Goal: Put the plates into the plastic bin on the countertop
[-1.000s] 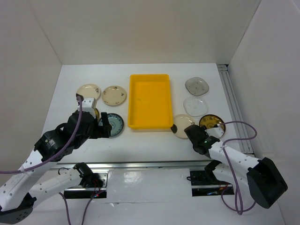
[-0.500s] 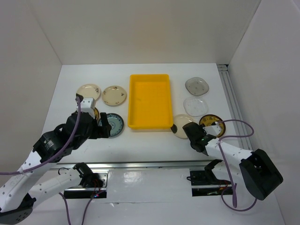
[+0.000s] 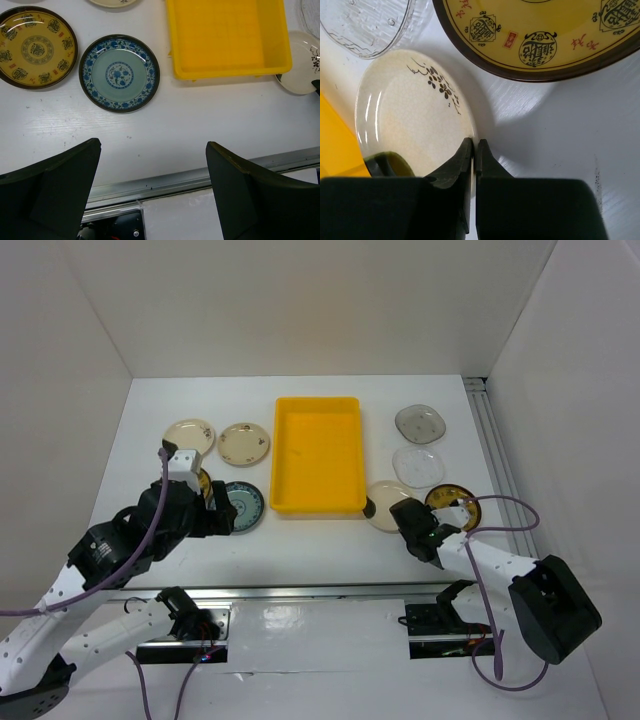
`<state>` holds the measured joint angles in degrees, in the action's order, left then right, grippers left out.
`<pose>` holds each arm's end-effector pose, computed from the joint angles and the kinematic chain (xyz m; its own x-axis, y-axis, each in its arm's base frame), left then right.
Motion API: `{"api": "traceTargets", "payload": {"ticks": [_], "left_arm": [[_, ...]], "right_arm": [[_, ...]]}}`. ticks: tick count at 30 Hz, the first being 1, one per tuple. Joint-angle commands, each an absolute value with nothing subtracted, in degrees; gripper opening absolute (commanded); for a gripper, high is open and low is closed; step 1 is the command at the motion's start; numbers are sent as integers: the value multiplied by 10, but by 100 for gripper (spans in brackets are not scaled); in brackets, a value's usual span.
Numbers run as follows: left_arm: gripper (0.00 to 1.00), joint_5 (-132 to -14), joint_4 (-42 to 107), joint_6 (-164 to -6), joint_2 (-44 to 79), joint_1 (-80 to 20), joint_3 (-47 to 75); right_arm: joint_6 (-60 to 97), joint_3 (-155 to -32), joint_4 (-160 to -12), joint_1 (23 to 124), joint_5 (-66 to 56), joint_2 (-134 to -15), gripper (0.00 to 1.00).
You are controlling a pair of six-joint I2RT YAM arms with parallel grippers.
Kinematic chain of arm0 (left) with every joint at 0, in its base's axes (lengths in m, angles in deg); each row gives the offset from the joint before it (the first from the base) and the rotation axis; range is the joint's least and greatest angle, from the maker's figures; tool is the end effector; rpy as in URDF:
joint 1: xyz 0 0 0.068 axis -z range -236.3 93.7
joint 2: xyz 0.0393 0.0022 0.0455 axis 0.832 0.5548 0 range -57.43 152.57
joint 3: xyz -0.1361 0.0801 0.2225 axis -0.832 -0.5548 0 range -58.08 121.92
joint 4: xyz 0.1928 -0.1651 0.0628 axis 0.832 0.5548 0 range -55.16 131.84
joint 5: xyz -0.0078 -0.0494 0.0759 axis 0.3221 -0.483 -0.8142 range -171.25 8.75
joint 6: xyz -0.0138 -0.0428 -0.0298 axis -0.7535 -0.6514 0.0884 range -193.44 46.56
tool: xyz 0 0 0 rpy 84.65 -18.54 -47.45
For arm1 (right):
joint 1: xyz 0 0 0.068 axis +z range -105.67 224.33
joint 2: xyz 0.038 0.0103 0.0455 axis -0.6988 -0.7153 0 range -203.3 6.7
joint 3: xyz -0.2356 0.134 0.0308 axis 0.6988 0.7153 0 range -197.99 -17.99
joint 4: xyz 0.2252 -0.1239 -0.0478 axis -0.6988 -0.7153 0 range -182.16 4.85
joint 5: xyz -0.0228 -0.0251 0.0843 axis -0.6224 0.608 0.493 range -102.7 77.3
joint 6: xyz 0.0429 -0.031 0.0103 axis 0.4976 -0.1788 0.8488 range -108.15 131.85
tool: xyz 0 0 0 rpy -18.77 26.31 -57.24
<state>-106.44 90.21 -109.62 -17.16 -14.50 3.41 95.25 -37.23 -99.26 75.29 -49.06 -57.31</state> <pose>0.0945 -0.0640 0.3691 -0.5388 -0.2347 -0.8091 0.0279 0.9549 -0.2956 0.1597 0.0711 0.1330 -0.2348 0.7920 -0.5635 0.7118 0.5349 0.4552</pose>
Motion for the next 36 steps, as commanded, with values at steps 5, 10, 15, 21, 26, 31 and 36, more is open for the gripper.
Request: {"api": "traceTargets", "payload": {"ticks": [5, 10, 15, 21, 26, 31, 36], "left_arm": [[100, -1061, 892, -1089, -180, -146, 33], [100, -1061, 892, -1089, -180, -146, 33], [100, -1061, 892, -1089, -174, -146, 33], [100, -1061, 892, -1094, -169, -146, 33], [100, -1061, 892, -1094, -164, -146, 33], [100, -1078, 899, -1105, -152, -146, 33], [100, -1102, 910, -1126, -131, -152, 38]], "right_arm": [[942, -380, -1112, 751, -458, -582, 0], [989, -447, -1240, 786, -508, -539, 0], [1014, -530, -1354, 822, -573, -527, 0], [1125, -642, -1538, 883, -669, -562, 0], [1161, -718, -1604, 932, -732, -593, 0], [1148, -780, -1597, 946, -800, -626, 0], [897, -805, -1273, 959, -816, -639, 0]]}}
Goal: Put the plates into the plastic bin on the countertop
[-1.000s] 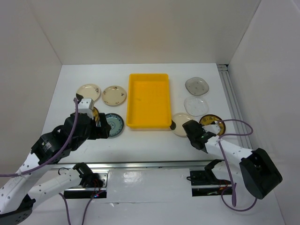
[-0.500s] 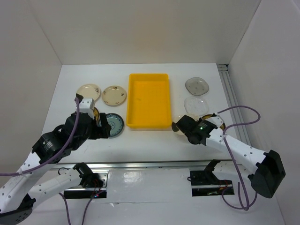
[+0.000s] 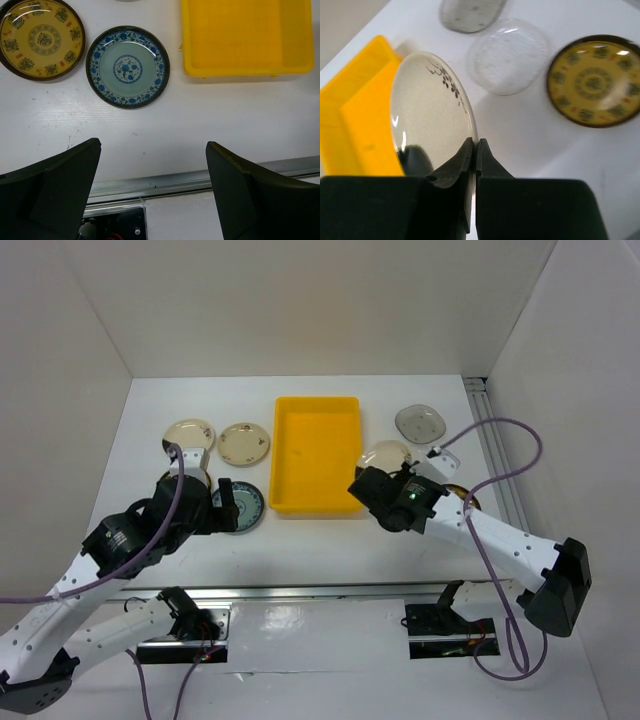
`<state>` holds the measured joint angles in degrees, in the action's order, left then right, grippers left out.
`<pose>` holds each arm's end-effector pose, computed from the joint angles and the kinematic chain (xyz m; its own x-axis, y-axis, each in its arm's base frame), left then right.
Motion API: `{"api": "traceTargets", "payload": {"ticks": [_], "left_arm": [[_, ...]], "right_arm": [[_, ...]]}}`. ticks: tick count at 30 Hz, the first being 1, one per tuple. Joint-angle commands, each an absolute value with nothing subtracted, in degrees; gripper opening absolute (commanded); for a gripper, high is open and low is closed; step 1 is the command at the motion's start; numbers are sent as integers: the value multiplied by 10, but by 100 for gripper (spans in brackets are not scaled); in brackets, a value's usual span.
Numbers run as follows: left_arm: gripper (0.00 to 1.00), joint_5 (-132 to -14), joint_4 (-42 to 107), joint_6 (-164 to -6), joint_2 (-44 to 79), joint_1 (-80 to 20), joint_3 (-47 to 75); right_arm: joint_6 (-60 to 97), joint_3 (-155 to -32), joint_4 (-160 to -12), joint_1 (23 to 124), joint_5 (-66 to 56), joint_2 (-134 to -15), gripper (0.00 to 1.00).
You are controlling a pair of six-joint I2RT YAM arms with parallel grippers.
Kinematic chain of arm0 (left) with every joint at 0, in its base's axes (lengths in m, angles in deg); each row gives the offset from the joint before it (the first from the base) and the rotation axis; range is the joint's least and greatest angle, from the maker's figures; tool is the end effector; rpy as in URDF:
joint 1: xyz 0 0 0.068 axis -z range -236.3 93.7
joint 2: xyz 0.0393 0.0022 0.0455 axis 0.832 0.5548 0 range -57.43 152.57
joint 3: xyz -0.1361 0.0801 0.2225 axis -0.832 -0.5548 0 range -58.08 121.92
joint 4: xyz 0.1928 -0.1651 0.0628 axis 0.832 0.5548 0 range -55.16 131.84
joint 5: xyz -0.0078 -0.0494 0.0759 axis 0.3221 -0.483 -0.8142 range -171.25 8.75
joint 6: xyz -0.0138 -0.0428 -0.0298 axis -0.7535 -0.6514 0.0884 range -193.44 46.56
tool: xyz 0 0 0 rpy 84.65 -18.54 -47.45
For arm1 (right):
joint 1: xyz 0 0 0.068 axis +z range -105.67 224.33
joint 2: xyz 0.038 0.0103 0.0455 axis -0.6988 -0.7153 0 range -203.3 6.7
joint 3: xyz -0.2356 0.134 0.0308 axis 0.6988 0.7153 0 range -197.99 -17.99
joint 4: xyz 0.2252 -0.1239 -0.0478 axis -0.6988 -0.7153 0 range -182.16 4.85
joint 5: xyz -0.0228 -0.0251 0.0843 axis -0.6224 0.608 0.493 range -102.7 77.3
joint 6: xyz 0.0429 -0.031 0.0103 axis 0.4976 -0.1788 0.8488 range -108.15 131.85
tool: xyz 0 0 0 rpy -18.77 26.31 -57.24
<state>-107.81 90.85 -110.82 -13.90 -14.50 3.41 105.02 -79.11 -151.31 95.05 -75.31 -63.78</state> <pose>0.1049 -0.0724 0.3627 -0.5676 -0.2208 -0.7931 -0.0137 0.9658 -0.2590 0.1549 0.1393 0.2942 -0.1813 0.5040 -0.8445 0.6239 0.7227 0.2974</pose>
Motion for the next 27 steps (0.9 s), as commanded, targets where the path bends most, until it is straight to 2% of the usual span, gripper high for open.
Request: {"api": "traceTargets", "payload": {"ticks": [1, 3, 4, 5, 12, 17, 25, 27], "left_arm": [[100, -1102, 910, -1132, -122, -159, 38], [100, -1102, 910, -1133, -107, -168, 38], [100, -1102, 910, -1138, -90, -181, 43], [100, -1102, 903, -1138, -80, -189, 48], [100, -1025, 842, -1115, -6, -259, 78], [100, -979, 829, -1094, 51, -365, 109], [100, -940, 829, -1133, 97, -515, 110], [100, -901, 808, -1148, 97, -555, 86]], "right_arm": [[691, -783, -1158, 946, -788, -633, 0], [566, -716, -914, 911, -632, -627, 0], [535, -711, -880, 869, -583, -634, 0], [526, -719, -866, 851, -512, -676, 0], [423, -899, -846, 788, -378, -906, 0], [401, -1020, -906, 767, -332, -1027, 0], [416, -1010, -909, 751, -329, -1079, 0], [416, -1010, -909, 751, -313, -1079, 5]]}}
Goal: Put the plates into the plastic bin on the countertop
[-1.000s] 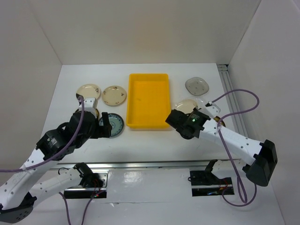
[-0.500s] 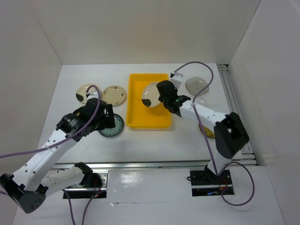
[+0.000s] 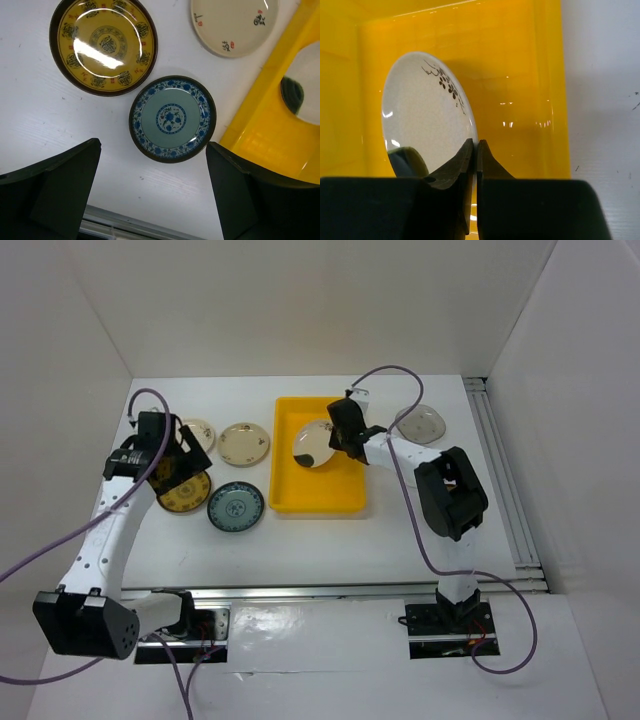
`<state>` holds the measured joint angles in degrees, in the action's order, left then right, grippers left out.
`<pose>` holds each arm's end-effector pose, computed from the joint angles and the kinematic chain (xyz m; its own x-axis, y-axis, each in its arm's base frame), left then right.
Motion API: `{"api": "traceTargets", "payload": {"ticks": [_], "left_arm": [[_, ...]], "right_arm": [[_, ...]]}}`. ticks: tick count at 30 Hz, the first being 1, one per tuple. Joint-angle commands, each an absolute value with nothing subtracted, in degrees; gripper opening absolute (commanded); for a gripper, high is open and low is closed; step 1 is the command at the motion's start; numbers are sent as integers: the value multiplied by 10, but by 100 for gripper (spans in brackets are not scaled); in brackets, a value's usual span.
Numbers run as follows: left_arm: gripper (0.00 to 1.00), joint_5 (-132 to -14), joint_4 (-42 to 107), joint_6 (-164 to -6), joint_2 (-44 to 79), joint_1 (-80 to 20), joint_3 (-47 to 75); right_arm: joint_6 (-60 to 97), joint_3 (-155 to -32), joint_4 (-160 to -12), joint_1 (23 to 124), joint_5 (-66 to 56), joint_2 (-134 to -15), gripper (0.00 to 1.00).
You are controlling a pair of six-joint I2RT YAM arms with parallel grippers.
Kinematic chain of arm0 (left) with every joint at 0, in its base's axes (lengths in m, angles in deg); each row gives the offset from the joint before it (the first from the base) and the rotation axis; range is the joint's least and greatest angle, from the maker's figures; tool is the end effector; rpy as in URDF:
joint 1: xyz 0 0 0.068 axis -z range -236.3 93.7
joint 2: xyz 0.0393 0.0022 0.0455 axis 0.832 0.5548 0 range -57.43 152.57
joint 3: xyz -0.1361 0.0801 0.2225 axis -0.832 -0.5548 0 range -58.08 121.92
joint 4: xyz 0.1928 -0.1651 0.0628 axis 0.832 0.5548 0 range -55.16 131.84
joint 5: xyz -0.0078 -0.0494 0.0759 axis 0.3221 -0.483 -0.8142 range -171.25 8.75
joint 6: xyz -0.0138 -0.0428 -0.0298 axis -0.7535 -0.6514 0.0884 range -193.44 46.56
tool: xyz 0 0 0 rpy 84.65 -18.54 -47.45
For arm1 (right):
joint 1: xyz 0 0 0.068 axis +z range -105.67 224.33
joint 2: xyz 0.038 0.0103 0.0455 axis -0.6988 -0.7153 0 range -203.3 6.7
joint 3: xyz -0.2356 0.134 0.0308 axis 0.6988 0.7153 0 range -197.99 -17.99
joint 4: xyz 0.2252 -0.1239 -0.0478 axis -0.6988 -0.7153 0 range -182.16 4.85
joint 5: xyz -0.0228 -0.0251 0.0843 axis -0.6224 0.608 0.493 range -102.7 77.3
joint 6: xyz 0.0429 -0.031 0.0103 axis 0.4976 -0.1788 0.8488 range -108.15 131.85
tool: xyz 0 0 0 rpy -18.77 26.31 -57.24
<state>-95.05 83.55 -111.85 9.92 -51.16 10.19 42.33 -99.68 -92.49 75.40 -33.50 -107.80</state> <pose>0.2351 -0.0125 0.3406 -0.5329 -0.5578 -0.6363 -0.5152 0.8104 -0.2789 0.3919 0.2213 0.2023 -0.6027 0.1905 -0.7749 0.0647 0.9795 0.1905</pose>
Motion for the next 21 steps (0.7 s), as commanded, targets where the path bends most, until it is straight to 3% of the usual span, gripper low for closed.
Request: {"api": "traceTargets", "payload": {"ticks": [1, 3, 4, 7, 8, 12, 16, 21], "left_arm": [[100, -901, 808, -1148, 97, -564, 81], [100, -896, 803, -1155, 97, -587, 75], [100, -896, 803, -1155, 97, -593, 70], [100, -901, 803, -1161, 97, -624, 55], [100, -894, 803, -1167, 90, -633, 49], [100, -869, 797, -1212, 77, -691, 15], [100, -856, 797, -1266, 49, -753, -20], [100, -837, 777, -1324, 28, -791, -91]], "right_arm": [[416, -1010, -909, 751, -308, -1079, 9], [411, -1010, -902, 751, -302, -1079, 22], [405, -1016, -902, 751, -302, -1079, 45], [393, -1023, -909, 751, -287, -1074, 64], [393, -1030, -909, 751, -282, -1066, 93], [359, -1047, -903, 774, -276, -1033, 100], [335, -1059, -902, 828, -261, -989, 100], [329, -974, -856, 848, -139, -895, 100]]}}
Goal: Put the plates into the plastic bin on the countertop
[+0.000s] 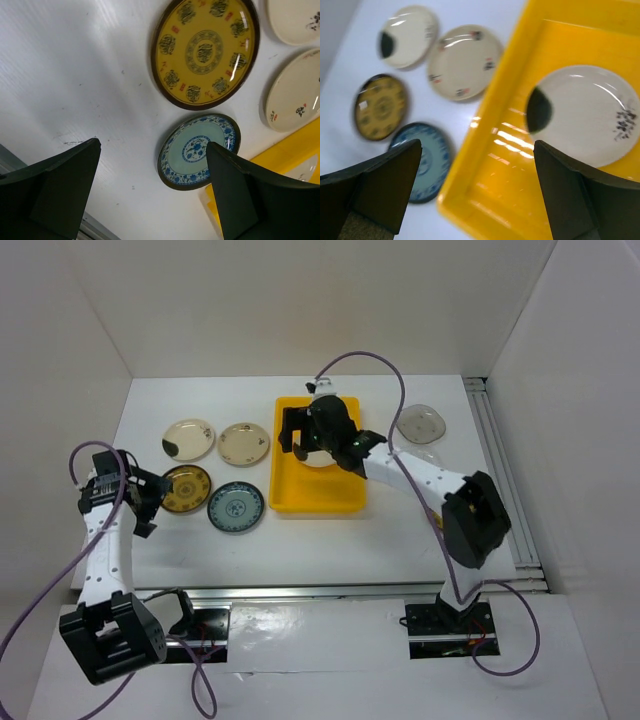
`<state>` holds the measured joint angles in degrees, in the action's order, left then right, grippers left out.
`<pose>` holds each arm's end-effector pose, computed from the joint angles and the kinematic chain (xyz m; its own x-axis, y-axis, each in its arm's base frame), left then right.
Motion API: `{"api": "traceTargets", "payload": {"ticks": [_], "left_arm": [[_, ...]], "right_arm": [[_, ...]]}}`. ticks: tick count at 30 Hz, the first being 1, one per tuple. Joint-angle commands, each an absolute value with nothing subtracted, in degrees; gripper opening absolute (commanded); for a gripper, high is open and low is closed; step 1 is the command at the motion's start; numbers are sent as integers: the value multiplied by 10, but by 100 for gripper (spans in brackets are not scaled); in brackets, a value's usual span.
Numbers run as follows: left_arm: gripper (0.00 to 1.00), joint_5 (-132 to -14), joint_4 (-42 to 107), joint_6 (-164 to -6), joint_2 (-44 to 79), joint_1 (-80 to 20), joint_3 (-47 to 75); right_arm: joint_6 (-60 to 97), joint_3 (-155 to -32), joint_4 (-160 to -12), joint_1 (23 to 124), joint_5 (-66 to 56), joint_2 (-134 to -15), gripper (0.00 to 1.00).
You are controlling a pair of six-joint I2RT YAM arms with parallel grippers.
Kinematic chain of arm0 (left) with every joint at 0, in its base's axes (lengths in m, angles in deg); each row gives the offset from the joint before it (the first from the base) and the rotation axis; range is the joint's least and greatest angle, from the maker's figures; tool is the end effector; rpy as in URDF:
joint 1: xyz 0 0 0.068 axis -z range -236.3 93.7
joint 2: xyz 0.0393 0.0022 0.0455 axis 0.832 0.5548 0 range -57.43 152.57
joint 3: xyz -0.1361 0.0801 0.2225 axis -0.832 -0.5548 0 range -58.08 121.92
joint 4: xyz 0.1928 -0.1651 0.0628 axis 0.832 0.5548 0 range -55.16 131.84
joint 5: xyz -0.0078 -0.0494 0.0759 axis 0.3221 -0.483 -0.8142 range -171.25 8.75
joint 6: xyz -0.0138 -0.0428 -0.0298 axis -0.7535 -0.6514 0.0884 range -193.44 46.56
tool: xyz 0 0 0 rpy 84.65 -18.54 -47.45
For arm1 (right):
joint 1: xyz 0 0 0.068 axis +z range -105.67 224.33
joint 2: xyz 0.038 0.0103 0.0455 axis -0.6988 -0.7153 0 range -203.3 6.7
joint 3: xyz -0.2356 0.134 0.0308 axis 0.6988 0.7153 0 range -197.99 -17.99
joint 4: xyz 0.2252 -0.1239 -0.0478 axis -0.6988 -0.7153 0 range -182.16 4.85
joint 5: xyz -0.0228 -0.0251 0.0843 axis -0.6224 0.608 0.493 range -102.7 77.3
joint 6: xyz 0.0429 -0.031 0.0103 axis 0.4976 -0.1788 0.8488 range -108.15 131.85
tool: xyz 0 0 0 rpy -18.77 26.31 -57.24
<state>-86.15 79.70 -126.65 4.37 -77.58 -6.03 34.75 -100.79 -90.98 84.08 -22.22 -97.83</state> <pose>0.1948 0.0792 0.2745 -0.1285 -0.9063 -0.4027 -0.8525 0.3084 -0.4221 0.3365 0.2721 0.2836 -0.5292 0.0591 -0.8464 -0.3387 0.8999 0.2746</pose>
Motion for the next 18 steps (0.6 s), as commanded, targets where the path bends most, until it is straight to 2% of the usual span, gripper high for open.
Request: {"api": "traceTargets", "payload": {"ticks": [1, 7, 10, 18], "left_arm": [[100, -819, 764, -1331, 28, -798, -103], [98, -786, 618, -1365, 34, -813, -206], [99, -795, 567, -1391, 34, -813, -254], [96, -817, 528, -1397, 130, -818, -246]], "right_arm": [[329, -955, -834, 848, -116, -881, 100], [311, -840, -787, 853, 57, -777, 100], [305, -800, -782, 864, 64, -731, 100], [329, -710, -769, 870, 38, -617, 100]]}}
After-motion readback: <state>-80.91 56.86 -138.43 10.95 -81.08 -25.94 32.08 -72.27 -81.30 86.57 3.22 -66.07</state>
